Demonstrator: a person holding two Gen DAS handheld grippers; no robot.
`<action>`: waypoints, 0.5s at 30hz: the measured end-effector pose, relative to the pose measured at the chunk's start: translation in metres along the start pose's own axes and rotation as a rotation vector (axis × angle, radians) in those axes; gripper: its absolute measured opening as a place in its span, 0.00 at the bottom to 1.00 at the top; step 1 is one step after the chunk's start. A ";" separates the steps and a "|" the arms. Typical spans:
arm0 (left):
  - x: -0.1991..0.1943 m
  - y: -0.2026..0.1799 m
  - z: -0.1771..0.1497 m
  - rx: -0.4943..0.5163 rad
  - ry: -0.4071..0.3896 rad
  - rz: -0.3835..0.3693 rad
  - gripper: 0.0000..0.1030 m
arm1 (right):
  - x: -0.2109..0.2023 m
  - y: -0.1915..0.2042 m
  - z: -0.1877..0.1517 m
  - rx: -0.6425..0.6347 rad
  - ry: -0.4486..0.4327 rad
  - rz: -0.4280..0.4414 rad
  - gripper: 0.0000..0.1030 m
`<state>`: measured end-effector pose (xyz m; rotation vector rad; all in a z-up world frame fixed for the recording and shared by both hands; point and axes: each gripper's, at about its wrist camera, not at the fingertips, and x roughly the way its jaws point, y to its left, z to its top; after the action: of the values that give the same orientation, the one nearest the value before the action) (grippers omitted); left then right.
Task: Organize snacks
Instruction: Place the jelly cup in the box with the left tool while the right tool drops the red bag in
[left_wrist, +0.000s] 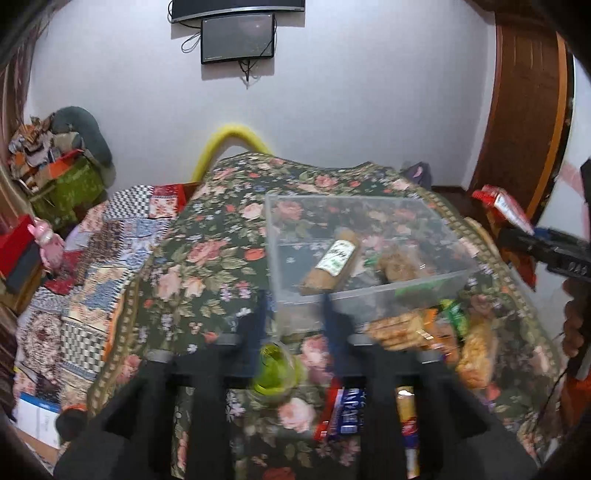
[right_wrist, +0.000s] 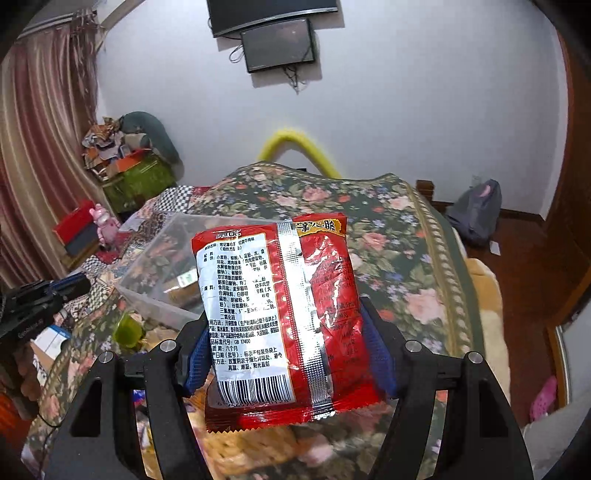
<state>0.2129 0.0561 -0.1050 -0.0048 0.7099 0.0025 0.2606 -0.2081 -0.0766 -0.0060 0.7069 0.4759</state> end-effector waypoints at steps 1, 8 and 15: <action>0.002 0.001 -0.003 0.005 -0.003 0.016 0.65 | 0.003 0.001 -0.001 -0.002 0.002 0.005 0.65; 0.046 0.014 -0.043 -0.022 0.159 0.000 0.72 | 0.010 0.005 -0.007 0.000 0.028 0.031 0.65; 0.072 0.015 -0.080 -0.075 0.221 -0.027 0.71 | 0.012 0.004 -0.009 0.003 0.050 0.027 0.65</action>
<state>0.2158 0.0708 -0.2128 -0.0879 0.9301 0.0026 0.2613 -0.2010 -0.0908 -0.0050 0.7572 0.5022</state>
